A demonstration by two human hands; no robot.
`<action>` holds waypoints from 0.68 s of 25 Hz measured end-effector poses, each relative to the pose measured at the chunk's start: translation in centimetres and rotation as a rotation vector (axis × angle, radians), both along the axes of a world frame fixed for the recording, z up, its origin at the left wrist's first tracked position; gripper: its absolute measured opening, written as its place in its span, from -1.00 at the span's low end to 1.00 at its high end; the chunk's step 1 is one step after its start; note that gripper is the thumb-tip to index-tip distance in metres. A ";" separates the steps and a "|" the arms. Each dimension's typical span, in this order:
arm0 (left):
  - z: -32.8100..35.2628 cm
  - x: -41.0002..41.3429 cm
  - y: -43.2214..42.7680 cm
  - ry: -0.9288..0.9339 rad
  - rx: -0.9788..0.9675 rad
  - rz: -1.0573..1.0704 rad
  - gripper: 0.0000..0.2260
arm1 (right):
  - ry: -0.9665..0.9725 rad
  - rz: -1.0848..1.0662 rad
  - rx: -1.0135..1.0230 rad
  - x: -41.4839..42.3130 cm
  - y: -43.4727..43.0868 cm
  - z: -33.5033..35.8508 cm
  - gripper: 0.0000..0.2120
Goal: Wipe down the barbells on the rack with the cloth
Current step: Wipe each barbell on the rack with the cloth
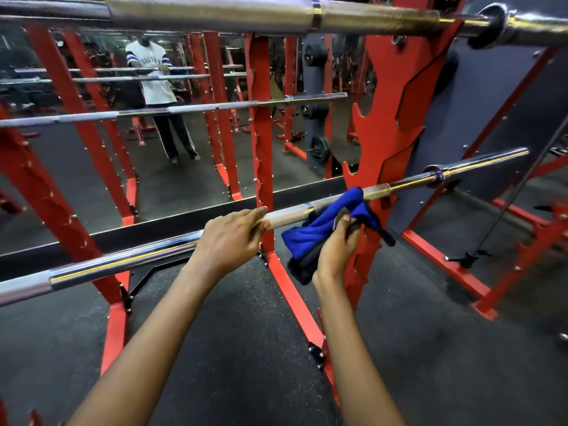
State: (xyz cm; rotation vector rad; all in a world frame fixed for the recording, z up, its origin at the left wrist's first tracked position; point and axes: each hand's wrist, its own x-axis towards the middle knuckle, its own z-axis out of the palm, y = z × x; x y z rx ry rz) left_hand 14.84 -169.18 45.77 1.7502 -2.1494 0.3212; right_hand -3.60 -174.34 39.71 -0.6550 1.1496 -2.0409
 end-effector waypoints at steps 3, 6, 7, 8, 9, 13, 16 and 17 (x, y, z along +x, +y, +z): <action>-1.2 1.9 1.3 -0.072 -0.100 0.075 -0.51 | 0.475 -0.169 -0.119 -0.4 0.3 1.5 -0.77; -2.0 3.4 2.6 -0.091 -0.123 0.199 -0.47 | 0.915 -0.225 -0.019 0.4 -1.4 2.3 -0.62; -2.1 3.6 2.9 -0.092 -0.129 0.229 -0.46 | 0.942 -0.231 0.004 0.6 -2.0 2.5 -0.59; -2.2 3.7 3.1 -0.090 -0.131 0.256 -0.46 | 0.953 -0.226 0.006 0.6 -2.3 3.0 -0.56; -2.2 3.6 3.2 -0.083 -0.127 0.273 -0.46 | 0.974 -0.223 -0.001 0.7 -2.4 3.2 -0.55; -2.2 3.1 3.2 -0.057 -0.084 0.302 -0.47 | 1.172 -0.183 -0.146 2.9 -1.1 2.3 -0.54; -1.9 3.2 3.3 -0.061 -0.063 0.279 -0.48 | 1.300 -0.152 -0.264 2.3 -1.0 1.7 -0.61; -1.8 3.5 3.4 -0.065 -0.063 0.258 -0.48 | 1.304 -0.174 -0.263 1.4 -1.5 2.0 -0.63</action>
